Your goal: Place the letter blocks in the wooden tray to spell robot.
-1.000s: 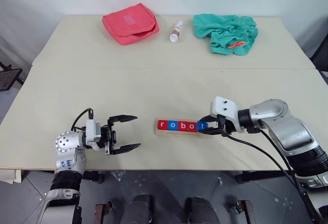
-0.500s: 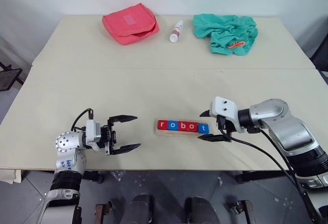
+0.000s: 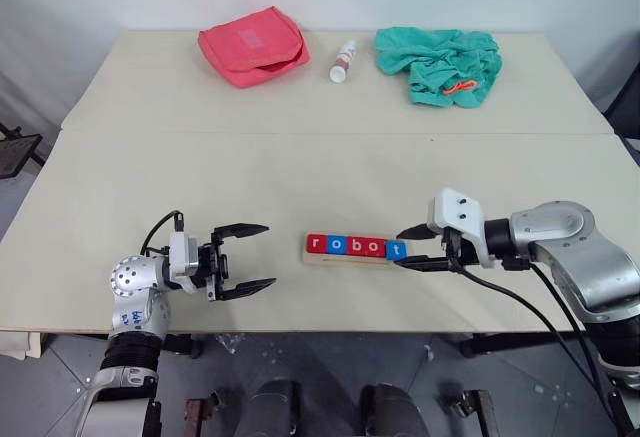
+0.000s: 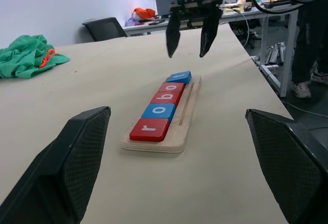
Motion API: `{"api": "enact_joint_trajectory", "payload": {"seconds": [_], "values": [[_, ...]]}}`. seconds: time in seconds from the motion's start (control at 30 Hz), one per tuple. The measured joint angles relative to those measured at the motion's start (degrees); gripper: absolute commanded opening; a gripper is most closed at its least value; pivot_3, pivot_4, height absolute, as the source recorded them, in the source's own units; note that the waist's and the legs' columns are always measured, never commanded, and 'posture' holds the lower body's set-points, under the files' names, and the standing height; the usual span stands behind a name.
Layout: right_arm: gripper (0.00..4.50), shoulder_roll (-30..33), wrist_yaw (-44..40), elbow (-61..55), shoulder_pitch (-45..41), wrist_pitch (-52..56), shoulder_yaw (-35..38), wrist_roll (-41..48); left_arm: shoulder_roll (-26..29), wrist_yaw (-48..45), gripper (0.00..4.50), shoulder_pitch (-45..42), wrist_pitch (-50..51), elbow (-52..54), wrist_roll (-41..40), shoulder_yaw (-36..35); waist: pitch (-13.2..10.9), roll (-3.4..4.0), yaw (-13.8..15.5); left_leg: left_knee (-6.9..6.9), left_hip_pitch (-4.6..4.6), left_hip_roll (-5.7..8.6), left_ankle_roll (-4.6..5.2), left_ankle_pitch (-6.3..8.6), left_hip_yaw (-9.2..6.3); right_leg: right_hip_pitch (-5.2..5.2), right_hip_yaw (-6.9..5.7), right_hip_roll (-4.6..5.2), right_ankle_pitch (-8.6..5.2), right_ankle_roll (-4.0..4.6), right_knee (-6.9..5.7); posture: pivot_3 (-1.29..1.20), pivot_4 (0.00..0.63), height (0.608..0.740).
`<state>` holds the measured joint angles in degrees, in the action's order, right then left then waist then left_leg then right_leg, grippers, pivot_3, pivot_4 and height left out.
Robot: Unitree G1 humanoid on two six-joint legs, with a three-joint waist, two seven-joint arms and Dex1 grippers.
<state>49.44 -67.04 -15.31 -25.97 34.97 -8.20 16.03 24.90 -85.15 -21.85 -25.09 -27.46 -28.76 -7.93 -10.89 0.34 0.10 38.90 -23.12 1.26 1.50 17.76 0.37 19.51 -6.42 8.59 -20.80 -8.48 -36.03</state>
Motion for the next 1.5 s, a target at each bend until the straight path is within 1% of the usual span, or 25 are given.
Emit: {"api": "enact_joint_trajectory", "payload": {"seconds": [0.1, 0.13, 0.27, 0.53, 0.8, 1.07, 1.13, 1.27, 1.37, 1.43, 1.47, 1.5], "values": [[0.17, -0.01, -0.02, 0.44, 0.2, -0.23, -0.49, -0.22, -0.06, 0.0, 4.5, 0.0, 0.0, 0.0, 0.0, 0.0, 0.0, 0.0, 0.0, 0.0, 0.0, 0.0, 0.0, 0.0, 0.0, -0.01, 0.0, 0.0, 0.0, 0.0, 0.0, 0.0, 0.15, 0.74], [0.04, -0.06, -0.05, 1.53, 0.2, -0.95, -0.85, -0.41, -0.07, -0.01, 4.5, 0.0, 0.0, -0.01, 0.01, 0.01, 0.0, 0.0, -0.01, 0.0, 0.0, 0.0, 0.0, 0.0, -0.01, -0.01, 0.0, 0.0, 0.0, 0.0, -0.01, 0.0, 0.15, 0.74], [0.04, -0.47, -0.19, 5.18, 0.19, -2.48, -2.82, -1.73, -0.07, 0.0, 4.5, 0.02, 0.0, 0.0, 0.01, 0.0, 0.0, 0.0, -0.08, -0.01, 0.0, 0.0, 0.0, 0.0, 0.02, 0.01, 0.0, 0.0, 0.0, 0.0, 0.0, 0.0, 0.15, 0.74], [0.04, -1.62, -0.85, 9.08, -0.73, -4.95, -3.87, -2.93, 0.1, 0.3, 4.5, 0.54, 0.01, 0.3, 0.0, -0.05, 0.0, 0.0, -0.15, -0.01, 0.01, -0.01, 0.0, 0.0, 0.01, 0.0, 0.0, 0.0, 0.0, 0.0, 0.0, 0.0, 0.15, 0.74], [0.04, -2.36, -0.5, 8.76, -0.84, -5.03, -4.08, -2.98, 0.16, 0.58, 4.5, 0.79, 0.01, 0.49, 0.0, -0.04, 0.0, 0.0, -0.08, 0.0, 0.0, -0.01, 0.0, 0.0, 0.0, 0.0, -0.01, 0.0, 0.0, 0.0, 0.0, 0.0, 0.15, 0.74], [0.04, -3.97, 2.54, 8.5, -0.78, -4.88, -4.07, -3.0, -0.01, 0.62, 4.5, 0.64, 0.01, 0.43, 0.01, 0.01, 0.0, 0.0, -0.07, 0.0, 0.0, 0.0, 0.0, 0.0, 0.0, 0.0, -0.01, 0.0, 0.0, 0.0, 0.0, 0.0, 0.15, 0.74], [0.04, -3.95, 2.63, 6.95, -0.35, -4.55, -4.03, -2.79, -0.04, 0.62, 4.5, 0.61, 0.01, 0.42, 0.02, 0.03, 0.0, 0.0, -0.08, 0.0, 0.0, -0.01, 0.0, 0.0, -0.01, 0.0, -0.01, 0.0, 0.0, 0.0, 0.0, 0.0, 0.15, 0.74], [0.04, -3.48, 2.31, 3.44, 0.84, -3.39, -2.88, -1.22, -0.05, 0.75, 4.5, 0.61, 0.03, 0.44, 0.02, 0.05, 0.0, 0.0, -0.04, 0.0, 0.0, 0.0, 0.0, 0.0, -0.01, -0.01, -0.01, 0.0, 0.0, 0.0, -0.01, 0.0, 0.15, 0.74], [0.04, -1.83, 1.49, 0.93, 3.17, -2.64, 1.42, 1.71, 0.03, 2.34, 4.5, 0.96, 0.29, 1.24, 0.24, -0.05, 0.0, 0.0, 0.15, -0.01, 0.0, 0.01, 0.0, 0.0, -0.04, -0.02, -0.01, 0.0, 0.0, 0.0, 0.0, 0.0, 0.15, 0.74], [0.4, -0.58, 0.3, 0.25, 5.56, -4.8, 5.29, 3.48, 0.27, 4.36, 4.5, 1.8, 1.37, 2.71, 0.35, -0.24, 0.0, -0.01, 0.22, -0.02, 0.0, 0.01, 0.01, 0.01, -0.04, -0.03, 0.0, 0.0, 0.0, 0.0, 0.02, 0.0, 0.15, 0.74], [0.64, -0.34, -0.67, 0.52, 7.14, -7.31, 7.81, 4.36, 0.71, 5.87, 4.5, 2.34, 2.34, 3.47, 0.77, -0.35, -0.01, -0.02, 0.24, -0.03, 0.01, 0.0, 0.01, 0.0, -0.03, -0.05, 0.0, -0.01, 0.0, 0.0, 0.04, 0.0, 0.15, 0.74], [0.99, -0.23, -1.31, 1.33, 7.99, -9.06, 9.36, 4.76, 1.31, 7.0, 4.5, 2.61, 2.79, 3.78, 1.31, -0.42, -0.01, -0.03, 0.22, -0.02, 0.01, -0.01, 0.01, 0.0, -0.02, -0.05, -0.01, -0.01, 0.0, 0.0, 0.04, 0.0, 0.15, 0.74]]}}
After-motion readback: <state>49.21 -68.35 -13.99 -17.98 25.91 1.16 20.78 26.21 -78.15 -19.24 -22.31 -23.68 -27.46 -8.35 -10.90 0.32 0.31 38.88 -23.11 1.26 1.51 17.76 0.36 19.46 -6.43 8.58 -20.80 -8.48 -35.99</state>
